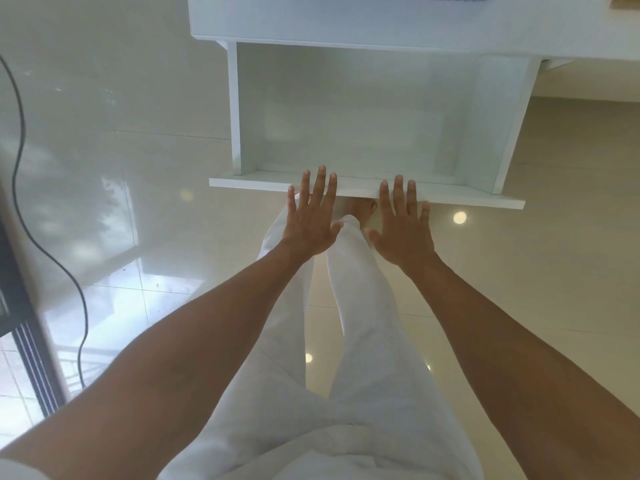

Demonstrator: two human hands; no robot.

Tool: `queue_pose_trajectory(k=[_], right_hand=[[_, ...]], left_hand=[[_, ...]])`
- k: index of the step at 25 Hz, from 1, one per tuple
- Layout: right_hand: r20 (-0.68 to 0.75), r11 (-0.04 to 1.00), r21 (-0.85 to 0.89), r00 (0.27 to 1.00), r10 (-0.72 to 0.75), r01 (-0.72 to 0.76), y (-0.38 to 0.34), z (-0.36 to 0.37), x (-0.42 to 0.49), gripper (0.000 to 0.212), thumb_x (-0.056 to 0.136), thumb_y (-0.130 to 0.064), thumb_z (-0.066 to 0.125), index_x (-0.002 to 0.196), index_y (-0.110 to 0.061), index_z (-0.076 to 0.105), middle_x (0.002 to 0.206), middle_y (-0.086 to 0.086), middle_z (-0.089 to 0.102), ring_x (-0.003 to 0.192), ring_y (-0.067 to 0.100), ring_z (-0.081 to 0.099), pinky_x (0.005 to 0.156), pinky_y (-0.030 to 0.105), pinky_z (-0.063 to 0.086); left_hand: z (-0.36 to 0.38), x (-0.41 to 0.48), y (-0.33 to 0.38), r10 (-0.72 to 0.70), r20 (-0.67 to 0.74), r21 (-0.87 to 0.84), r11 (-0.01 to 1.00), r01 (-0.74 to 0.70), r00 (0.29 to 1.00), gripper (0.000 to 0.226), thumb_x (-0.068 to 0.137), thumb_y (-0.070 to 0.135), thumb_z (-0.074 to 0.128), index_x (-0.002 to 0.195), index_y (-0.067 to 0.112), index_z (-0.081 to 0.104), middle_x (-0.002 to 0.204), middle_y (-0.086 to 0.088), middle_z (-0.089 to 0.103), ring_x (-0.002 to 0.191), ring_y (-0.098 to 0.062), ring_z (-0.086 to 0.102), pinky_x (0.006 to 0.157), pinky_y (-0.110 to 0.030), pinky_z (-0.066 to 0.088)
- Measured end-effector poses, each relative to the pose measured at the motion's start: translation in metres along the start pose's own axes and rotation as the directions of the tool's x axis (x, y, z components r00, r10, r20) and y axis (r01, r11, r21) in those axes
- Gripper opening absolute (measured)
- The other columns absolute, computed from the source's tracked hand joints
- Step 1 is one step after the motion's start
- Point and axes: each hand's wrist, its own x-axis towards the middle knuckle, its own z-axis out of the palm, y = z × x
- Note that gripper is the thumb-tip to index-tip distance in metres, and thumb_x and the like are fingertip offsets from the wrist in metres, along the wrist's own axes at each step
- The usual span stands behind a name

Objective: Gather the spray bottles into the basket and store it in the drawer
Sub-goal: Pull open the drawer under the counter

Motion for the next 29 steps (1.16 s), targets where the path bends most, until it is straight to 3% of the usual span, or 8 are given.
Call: queue_pose_trajectory(k=[10,17,22,26,28,29], right_hand=[[0.150,1.000,0.012,0.989,0.001,-0.003,-0.001,0.042,-0.037,0.091,0.103,-0.056,0.043,0.160,-0.016,-0.015,0.168,0.012,-0.022,0.157,0.034,-0.018,0.127,0.059,0.003],[0.320,0.999,0.028,0.947,0.014,-0.025,-0.003,0.055,-0.054,0.088,0.104,-0.056,0.040,0.160,-0.018,-0.017,0.168,0.010,-0.025,0.156,0.033,-0.021,0.127,0.057,0.002],[0.372,0.997,0.066,0.928,0.016,-0.044,-0.004,0.049,-0.051,0.088,0.104,-0.057,0.040,0.160,-0.018,-0.016,0.168,0.010,-0.024,0.156,0.033,-0.020,0.128,0.055,0.003],[0.433,0.976,0.197,0.901,0.000,-0.095,-0.001,0.028,-0.038,0.078,0.106,-0.055,0.039,0.163,-0.013,0.006,0.171,0.014,-0.003,0.159,0.032,-0.004,0.128,0.050,0.012],[0.344,0.928,0.344,0.939,0.017,-0.142,0.007,-0.002,-0.023,0.066,0.107,-0.049,0.043,0.157,-0.008,0.030,0.167,0.015,0.024,0.156,0.029,0.021,0.125,0.041,0.022],[0.233,0.896,0.418,0.971,0.053,-0.149,0.013,-0.022,-0.014,0.059,0.107,-0.045,0.046,0.150,-0.005,0.043,0.160,0.017,0.039,0.150,0.028,0.034,0.122,0.037,0.027]], left_hand=[[0.036,-0.039,-0.003,0.028,0.183,-0.102,0.995,-0.009,0.983,0.091,0.100,0.049,0.047,0.158,0.018,-0.015,0.167,-0.006,-0.023,0.154,-0.036,-0.018,0.124,-0.059,0.000],[0.047,-0.041,-0.014,0.065,0.434,-0.199,0.980,0.025,0.898,0.080,0.102,0.049,0.041,0.159,0.021,-0.008,0.168,-0.005,-0.015,0.155,-0.035,-0.014,0.123,-0.059,0.003],[0.039,-0.032,-0.017,0.054,0.500,-0.233,0.970,0.074,0.864,0.071,0.104,0.046,0.038,0.160,0.023,0.000,0.169,-0.005,-0.008,0.156,-0.031,-0.009,0.124,-0.057,0.005],[0.013,-0.023,-0.026,0.043,0.516,-0.275,0.954,0.118,0.856,0.065,0.106,0.045,0.038,0.160,0.022,0.011,0.169,-0.007,0.008,0.157,-0.027,0.009,0.126,-0.042,0.010],[-0.018,-0.014,-0.039,0.018,0.435,-0.313,0.940,0.133,0.900,0.061,0.105,0.043,0.042,0.158,0.021,0.024,0.166,-0.008,0.023,0.153,-0.026,0.023,0.124,-0.035,0.016],[-0.039,-0.010,-0.048,-0.012,0.361,-0.346,0.927,0.146,0.932,0.057,0.104,0.041,0.046,0.155,0.019,0.033,0.162,-0.009,0.033,0.149,-0.026,0.033,0.122,-0.034,0.021]])
